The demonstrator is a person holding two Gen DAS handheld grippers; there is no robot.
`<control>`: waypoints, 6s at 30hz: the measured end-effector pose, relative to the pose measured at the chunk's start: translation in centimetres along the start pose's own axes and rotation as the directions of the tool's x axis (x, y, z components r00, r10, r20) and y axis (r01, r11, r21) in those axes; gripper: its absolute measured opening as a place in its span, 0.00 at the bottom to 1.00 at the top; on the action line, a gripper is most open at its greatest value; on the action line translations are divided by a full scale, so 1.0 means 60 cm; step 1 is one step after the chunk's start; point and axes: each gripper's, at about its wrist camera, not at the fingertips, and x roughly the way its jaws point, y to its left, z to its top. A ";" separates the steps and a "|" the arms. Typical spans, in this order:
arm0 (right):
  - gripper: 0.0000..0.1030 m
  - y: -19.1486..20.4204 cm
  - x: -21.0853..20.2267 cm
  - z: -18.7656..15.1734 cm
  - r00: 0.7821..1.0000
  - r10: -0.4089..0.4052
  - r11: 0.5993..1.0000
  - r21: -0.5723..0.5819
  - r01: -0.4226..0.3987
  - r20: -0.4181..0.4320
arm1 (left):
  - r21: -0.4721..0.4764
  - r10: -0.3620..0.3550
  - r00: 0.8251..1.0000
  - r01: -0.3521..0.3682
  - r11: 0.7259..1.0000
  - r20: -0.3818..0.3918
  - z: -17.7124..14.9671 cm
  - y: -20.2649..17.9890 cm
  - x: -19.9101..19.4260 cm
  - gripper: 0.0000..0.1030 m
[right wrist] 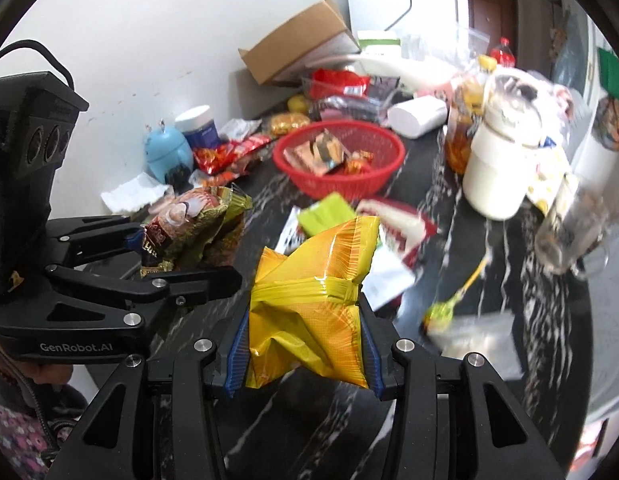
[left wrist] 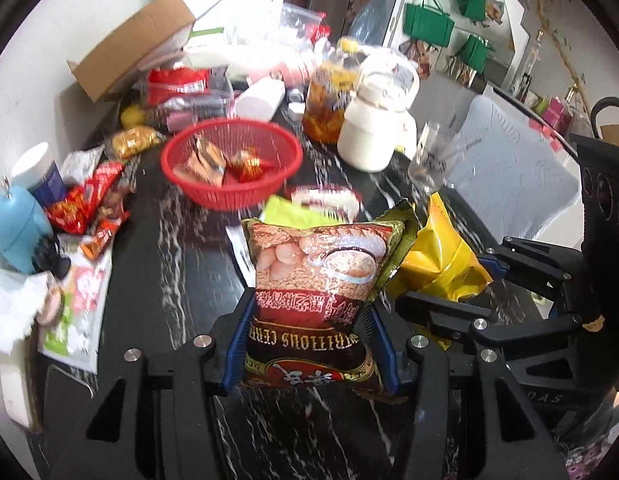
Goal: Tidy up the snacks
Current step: 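Lift both bags and carry them toward the red mesh basket, then lower both bags into the basket and open both tools, then move both tools away from the basket toward the loose packets on the table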
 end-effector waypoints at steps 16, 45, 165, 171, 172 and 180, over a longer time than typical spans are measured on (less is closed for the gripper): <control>0.45 -0.034 -0.015 0.134 0.992 -0.035 0.998 -0.056 0.042 0.123 | 0.027 0.014 0.980 -0.020 0.999 0.199 0.129 0.021 -0.031 0.50; 0.45 -0.115 0.142 0.317 0.989 -0.042 0.997 -0.059 0.051 0.143 | -0.078 0.060 0.962 -0.041 0.996 0.267 0.316 0.120 0.089 0.50; 0.64 -0.053 -0.088 0.025 0.966 -0.213 0.970 0.150 0.190 0.149 | 0.148 0.054 0.996 -0.064 0.987 0.074 0.078 -0.069 -0.034 0.57; 0.64 -0.061 -0.046 -0.012 0.977 -0.197 0.967 0.180 0.180 0.084 | 0.136 0.063 0.997 -0.068 0.988 0.034 0.047 -0.060 -0.009 0.57; 0.64 -0.063 -0.040 -0.017 0.979 -0.192 0.967 0.186 0.176 0.073 | 0.131 0.063 0.998 -0.066 0.989 0.026 0.042 -0.057 -0.004 0.57; 0.64 -0.064 0.001 -0.044 0.982 -0.190 0.963 0.198 0.182 0.018 | 0.062 0.067 0.997 -0.065 0.996 -0.032 0.013 -0.027 0.036 0.57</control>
